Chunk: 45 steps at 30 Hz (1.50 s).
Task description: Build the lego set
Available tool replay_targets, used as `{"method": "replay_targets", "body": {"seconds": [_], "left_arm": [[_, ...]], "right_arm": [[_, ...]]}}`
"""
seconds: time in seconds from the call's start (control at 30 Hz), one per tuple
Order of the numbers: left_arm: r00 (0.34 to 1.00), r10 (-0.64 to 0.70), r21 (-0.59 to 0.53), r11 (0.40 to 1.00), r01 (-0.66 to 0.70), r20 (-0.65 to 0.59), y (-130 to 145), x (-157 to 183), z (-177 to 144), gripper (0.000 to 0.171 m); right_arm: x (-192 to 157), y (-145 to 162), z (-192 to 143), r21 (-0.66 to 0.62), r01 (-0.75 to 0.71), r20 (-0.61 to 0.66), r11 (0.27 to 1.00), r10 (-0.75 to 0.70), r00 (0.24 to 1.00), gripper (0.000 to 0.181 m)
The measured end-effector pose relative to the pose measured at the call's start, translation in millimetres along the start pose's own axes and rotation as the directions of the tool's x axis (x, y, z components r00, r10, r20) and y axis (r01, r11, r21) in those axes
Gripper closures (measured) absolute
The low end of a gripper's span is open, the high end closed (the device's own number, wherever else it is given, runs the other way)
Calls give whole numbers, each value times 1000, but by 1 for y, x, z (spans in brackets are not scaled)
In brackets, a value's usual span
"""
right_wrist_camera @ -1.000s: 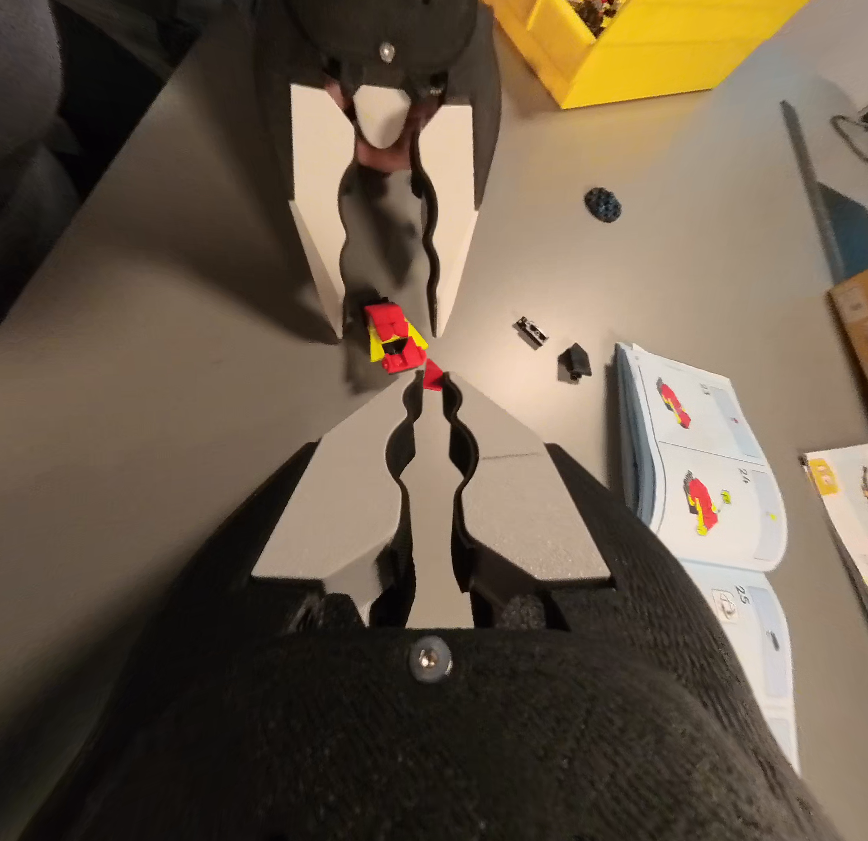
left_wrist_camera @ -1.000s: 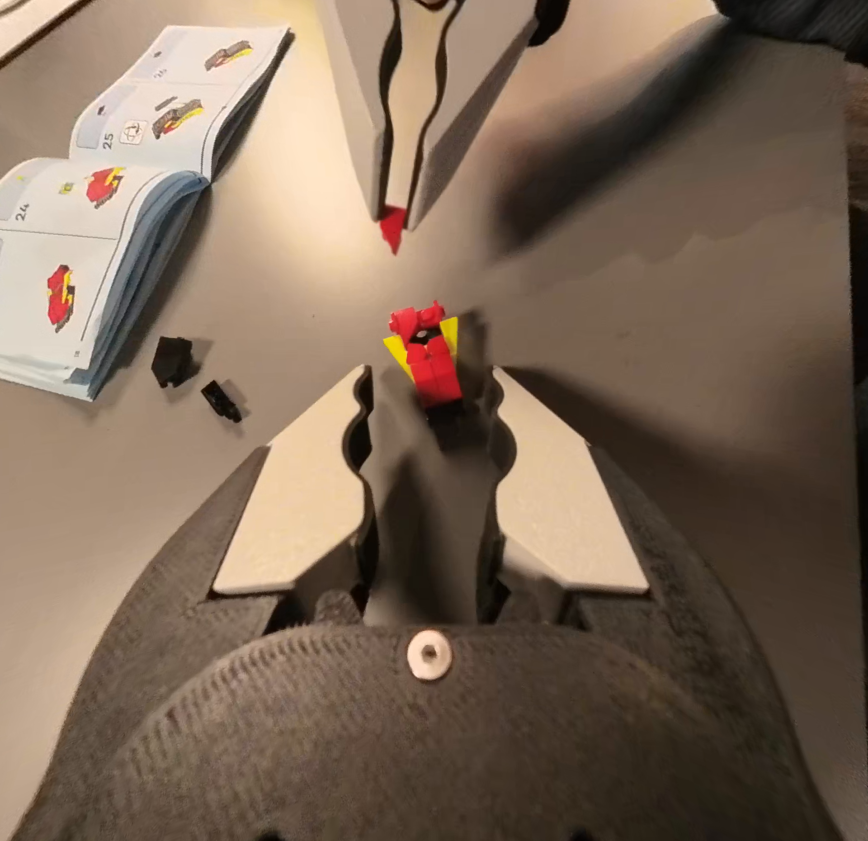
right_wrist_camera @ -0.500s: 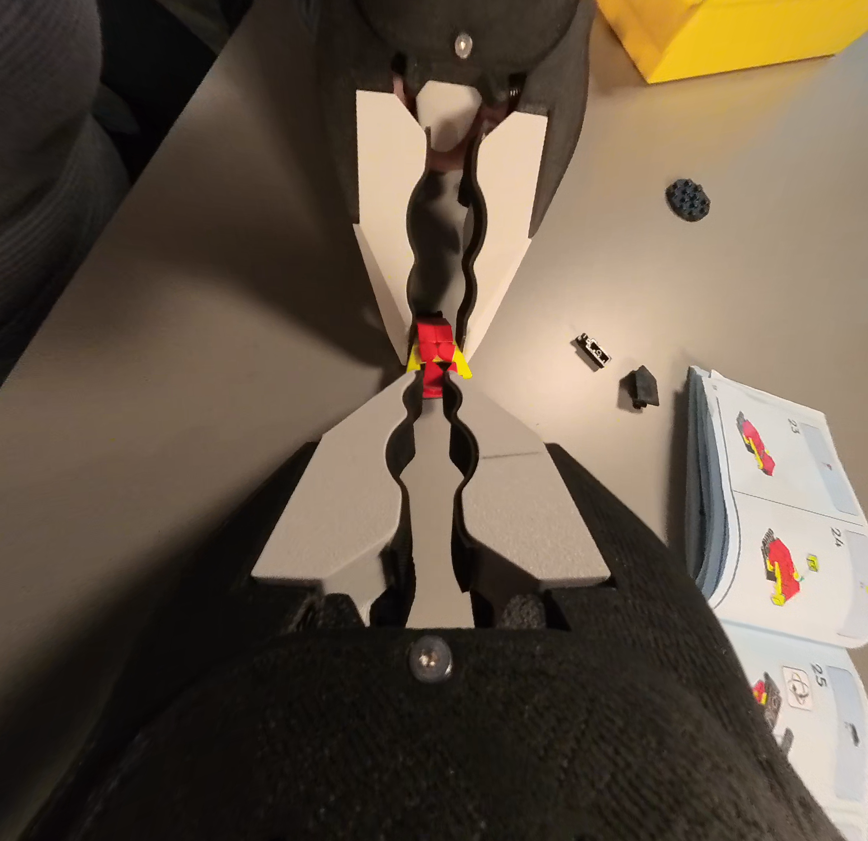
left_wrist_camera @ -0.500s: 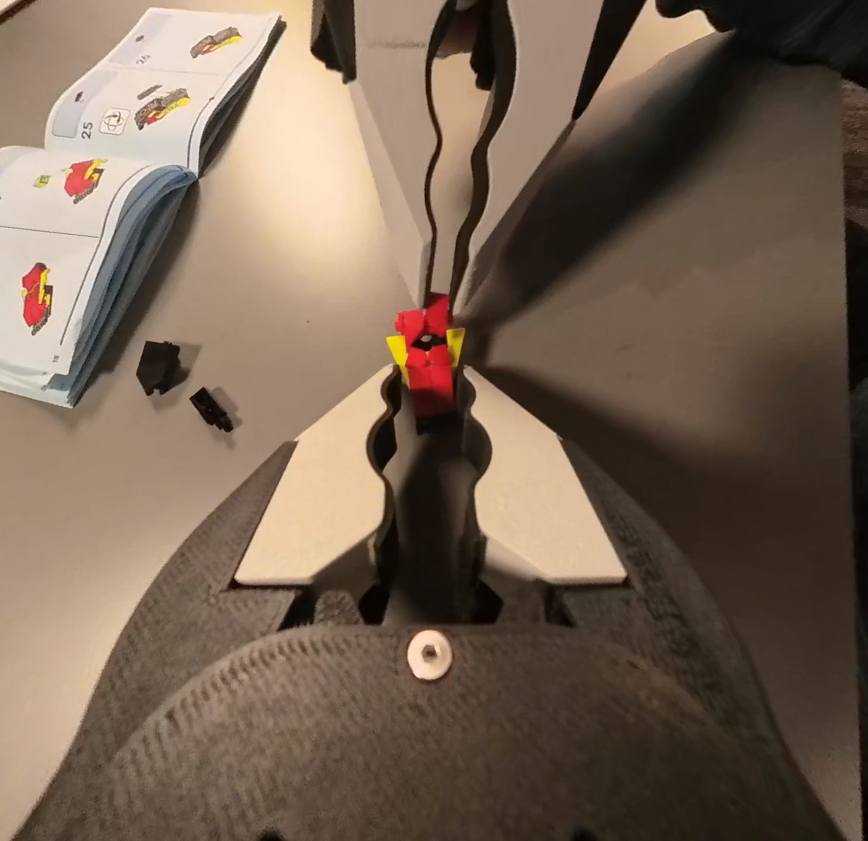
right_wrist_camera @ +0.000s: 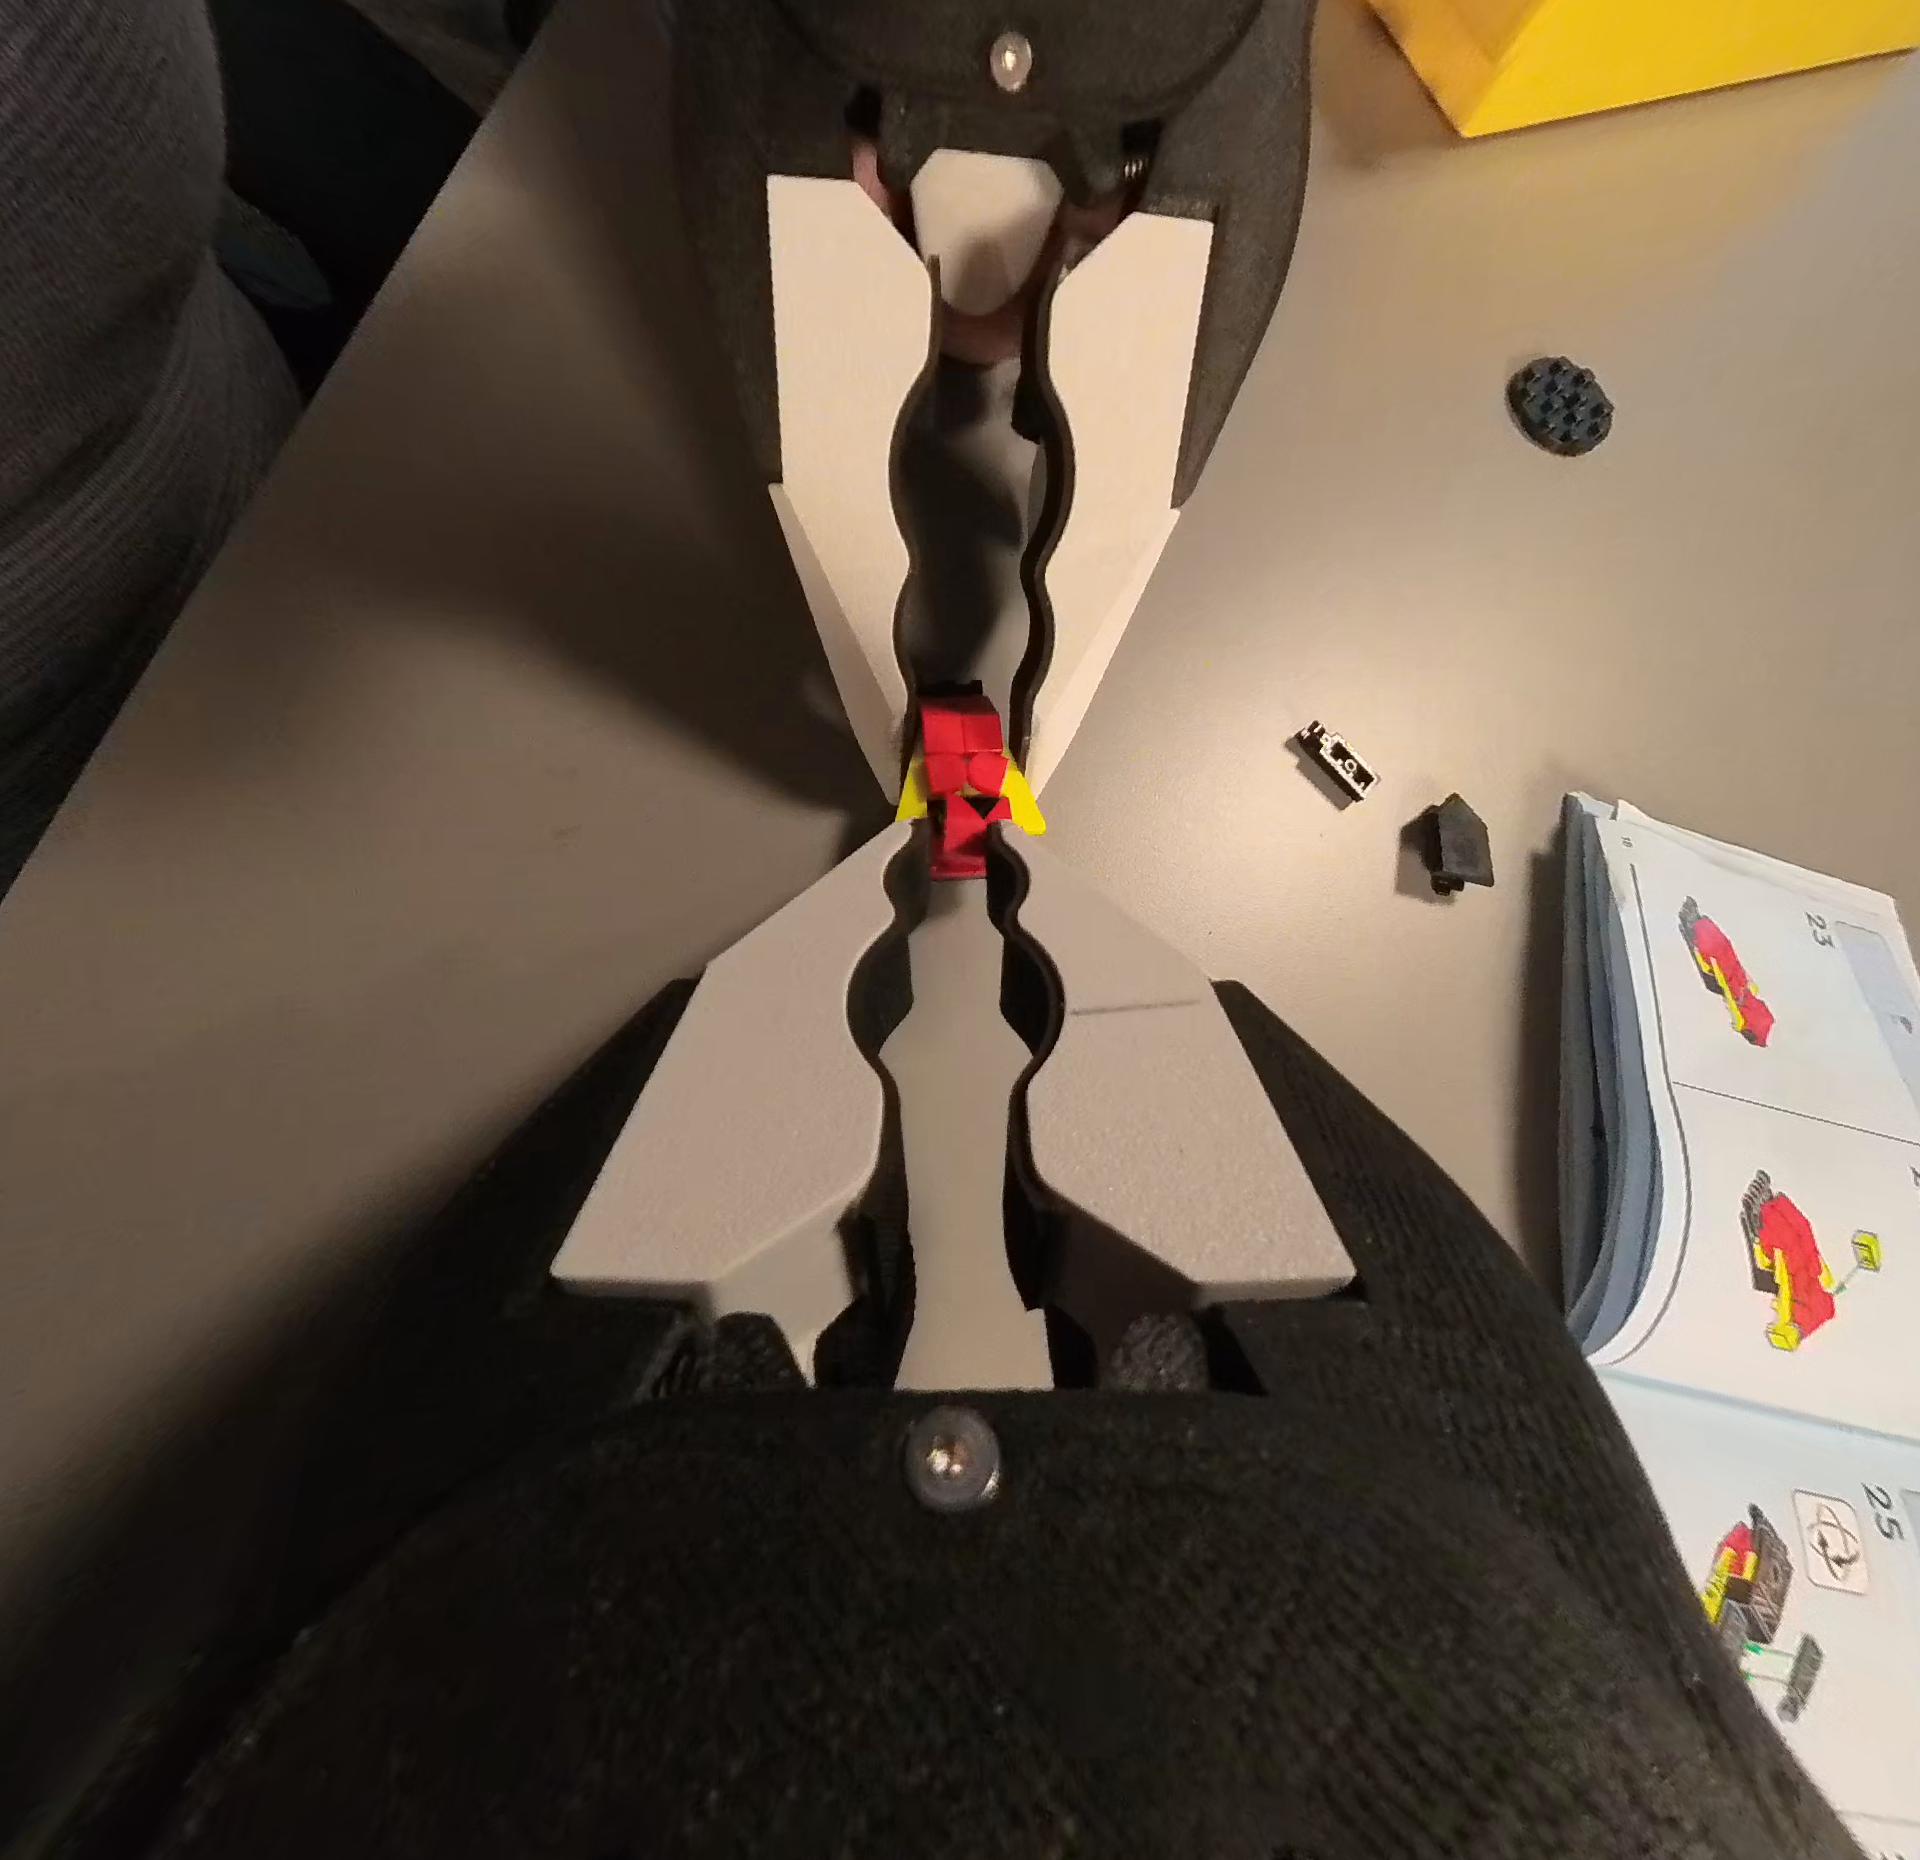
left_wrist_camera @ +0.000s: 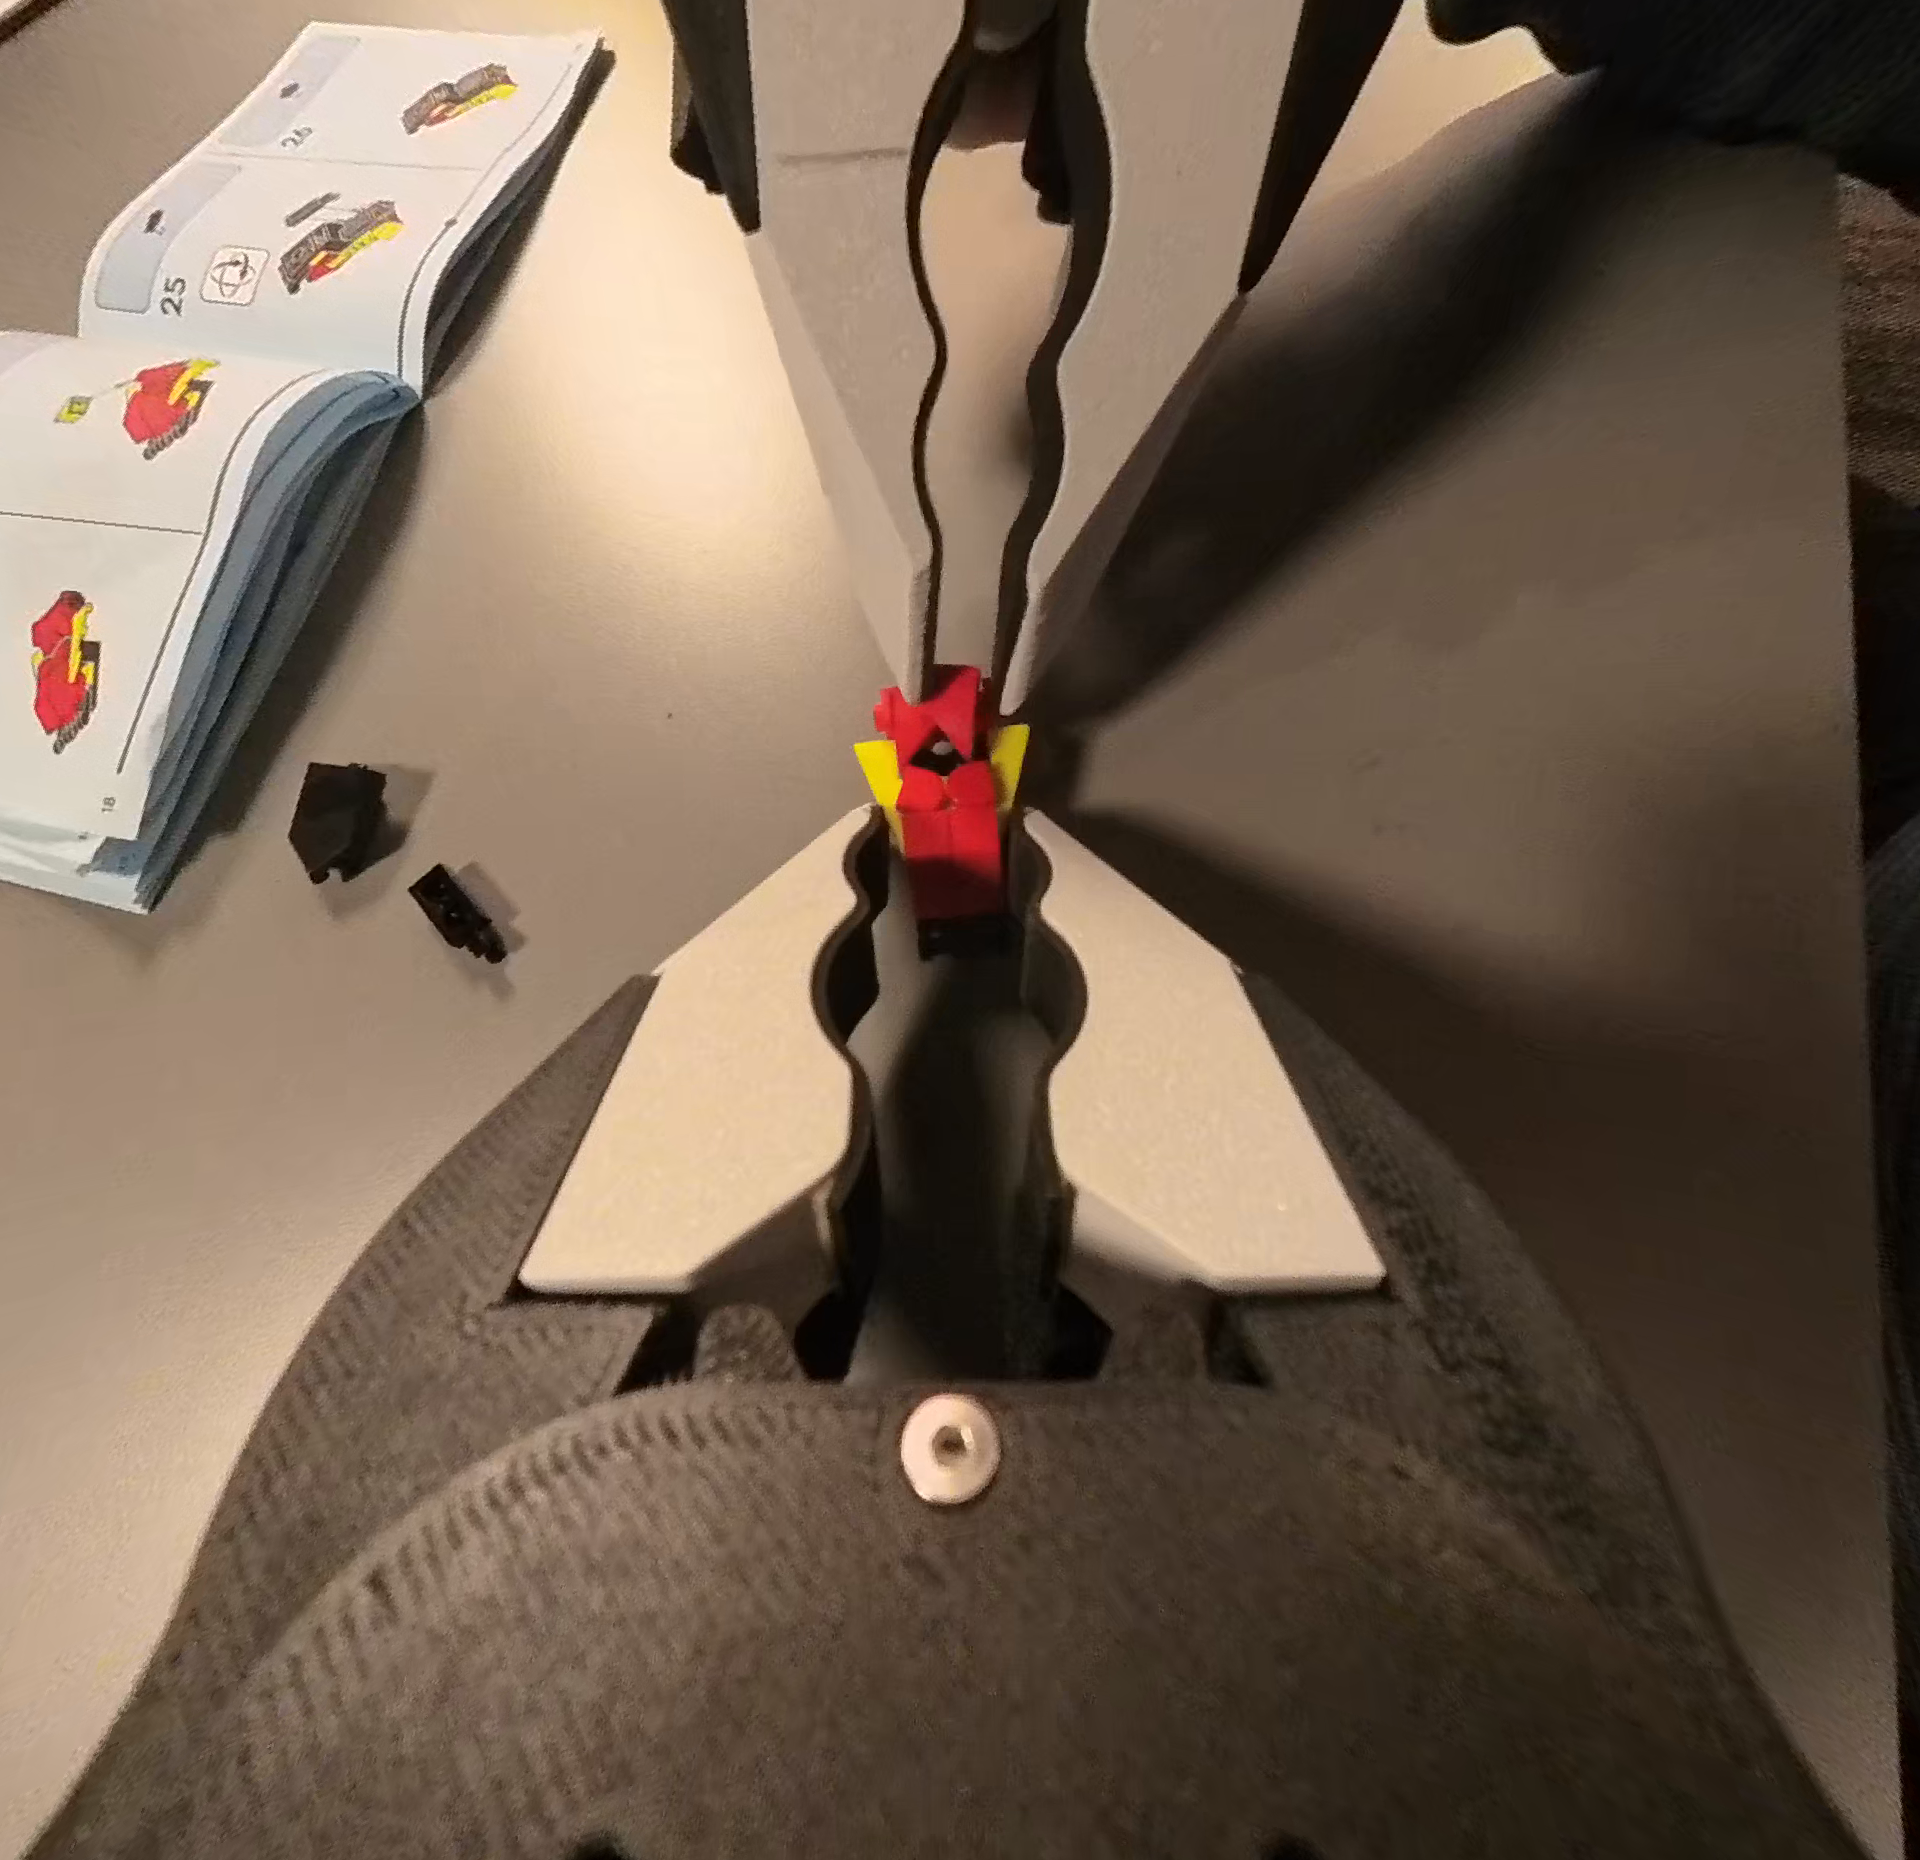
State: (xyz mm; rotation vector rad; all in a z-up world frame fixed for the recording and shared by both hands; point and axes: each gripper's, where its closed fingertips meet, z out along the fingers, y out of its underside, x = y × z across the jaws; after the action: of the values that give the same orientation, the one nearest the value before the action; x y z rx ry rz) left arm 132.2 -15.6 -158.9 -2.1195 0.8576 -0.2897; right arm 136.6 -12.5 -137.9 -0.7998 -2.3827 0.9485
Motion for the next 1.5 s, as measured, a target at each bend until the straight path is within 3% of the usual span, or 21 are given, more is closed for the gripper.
{"method": "replay_targets", "body": {"seconds": [0.2,0.3,0.37,0.47,0.57,0.67,0.9,1.07,1.2,1.5], "left_arm": [[1000,2,0,1000,-2,-7,0,1,1,150],[1000,1,1,1000,-1,-9,0,1,0,150],[1000,4,6,1000,-3,-9,0,1,0,150],[999,-27,55,998,28,-23,-6,0,-5,150],[993,-93,82,992,99,-74,-8,-2,-10,150],[986,-130,94,986,141,-108,-9,-2,-13,150],[978,-160,99,980,174,-135,-9,-3,-15,150],[977,-161,101,979,175,-138,-9,-2,-15,150],[978,-155,98,981,169,-136,-9,-1,-15,150],[977,-160,88,981,174,-142,-7,0,-15,150]], "right_arm": [[3,-1,1,0,6,-20,1000,-6,1000,169],[9,-3,-5,-1,46,-102,999,-46,994,152],[14,-5,-8,-16,148,-201,989,-148,968,135],[21,-1,-7,-159,395,-364,905,-426,828,125],[16,0,0,-270,555,-405,787,-616,676,132],[13,-5,2,-324,635,-429,702,-707,563,136],[13,-10,4,-418,684,-454,599,-789,414,155],[15,-11,4,-438,681,-465,587,-796,387,169],[15,-12,4,-452,681,-457,576,-805,379,170],[14,-10,5,-424,636,-459,645,-758,462,171]]}}
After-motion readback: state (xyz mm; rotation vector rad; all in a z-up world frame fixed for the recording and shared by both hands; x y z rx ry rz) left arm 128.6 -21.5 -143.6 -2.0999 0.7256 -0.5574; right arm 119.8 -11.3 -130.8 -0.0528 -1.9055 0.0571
